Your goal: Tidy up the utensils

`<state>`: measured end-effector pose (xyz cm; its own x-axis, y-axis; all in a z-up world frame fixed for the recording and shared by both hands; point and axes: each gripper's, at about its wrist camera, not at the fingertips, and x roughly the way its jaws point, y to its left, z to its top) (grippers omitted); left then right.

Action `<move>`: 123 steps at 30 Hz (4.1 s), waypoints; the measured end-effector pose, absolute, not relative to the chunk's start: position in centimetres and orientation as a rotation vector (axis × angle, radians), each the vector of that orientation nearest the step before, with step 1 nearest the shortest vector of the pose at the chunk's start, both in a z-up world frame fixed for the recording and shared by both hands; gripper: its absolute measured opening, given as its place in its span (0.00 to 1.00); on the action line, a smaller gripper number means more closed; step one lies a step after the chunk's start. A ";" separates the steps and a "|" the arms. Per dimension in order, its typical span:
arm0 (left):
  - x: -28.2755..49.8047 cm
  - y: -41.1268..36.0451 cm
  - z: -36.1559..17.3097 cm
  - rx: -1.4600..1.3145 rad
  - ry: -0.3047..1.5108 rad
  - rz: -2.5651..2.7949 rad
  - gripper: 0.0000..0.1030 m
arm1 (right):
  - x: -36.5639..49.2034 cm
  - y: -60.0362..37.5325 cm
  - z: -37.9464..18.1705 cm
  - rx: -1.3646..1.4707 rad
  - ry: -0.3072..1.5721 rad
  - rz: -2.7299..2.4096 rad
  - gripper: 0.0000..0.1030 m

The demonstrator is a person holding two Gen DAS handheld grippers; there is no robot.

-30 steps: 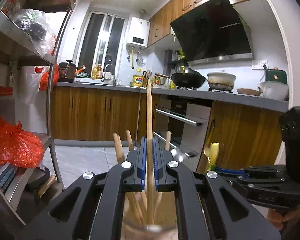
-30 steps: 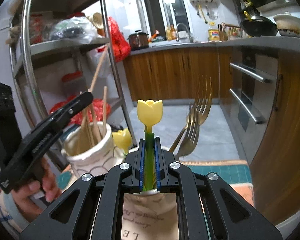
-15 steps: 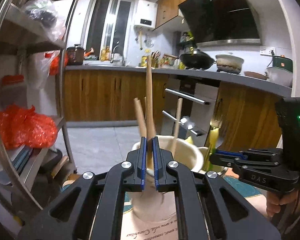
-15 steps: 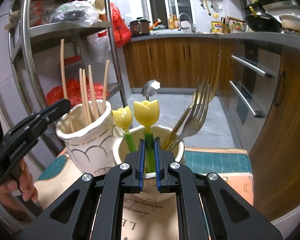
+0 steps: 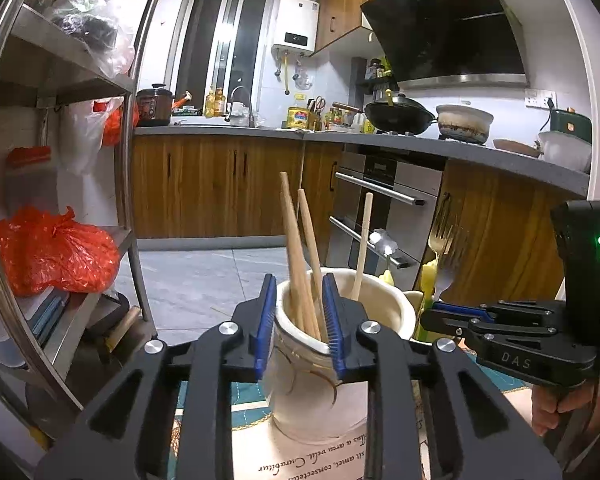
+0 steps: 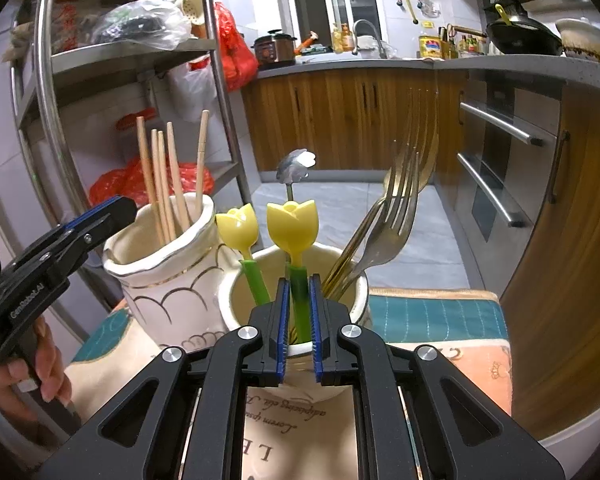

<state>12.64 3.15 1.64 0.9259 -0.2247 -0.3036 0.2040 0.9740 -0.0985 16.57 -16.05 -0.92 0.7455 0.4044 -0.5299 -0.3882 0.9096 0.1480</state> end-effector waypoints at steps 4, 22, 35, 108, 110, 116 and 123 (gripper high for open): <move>12.5 3.6 1.8 -0.075 0.317 -0.215 0.27 | 15.9 -16.2 -0.7 0.027 0.565 0.431 0.23; 7.4 3.8 1.3 -0.037 0.376 -0.187 0.30 | 10.0 -19.2 -0.4 0.036 0.492 0.382 0.23; 4.7 2.1 -1.2 0.053 0.405 -0.187 0.71 | 6.4 -20.5 -1.4 -0.006 0.390 0.348 0.64; 4.1 2.4 -1.5 0.053 0.360 -0.187 0.94 | 6.5 -20.2 -2.6 -0.033 0.354 0.376 0.94; 4.1 2.4 -1.5 0.054 0.360 -0.187 0.94 | 6.5 -20.2 -2.6 -0.032 0.352 0.376 0.94; 4.2 2.3 -1.5 0.053 0.360 -0.187 0.94 | 6.5 -20.1 -2.6 -0.032 0.354 0.376 0.94; 4.2 2.4 -1.5 0.054 0.361 -0.186 0.94 | 6.5 -20.2 -2.6 -0.031 0.354 0.376 0.94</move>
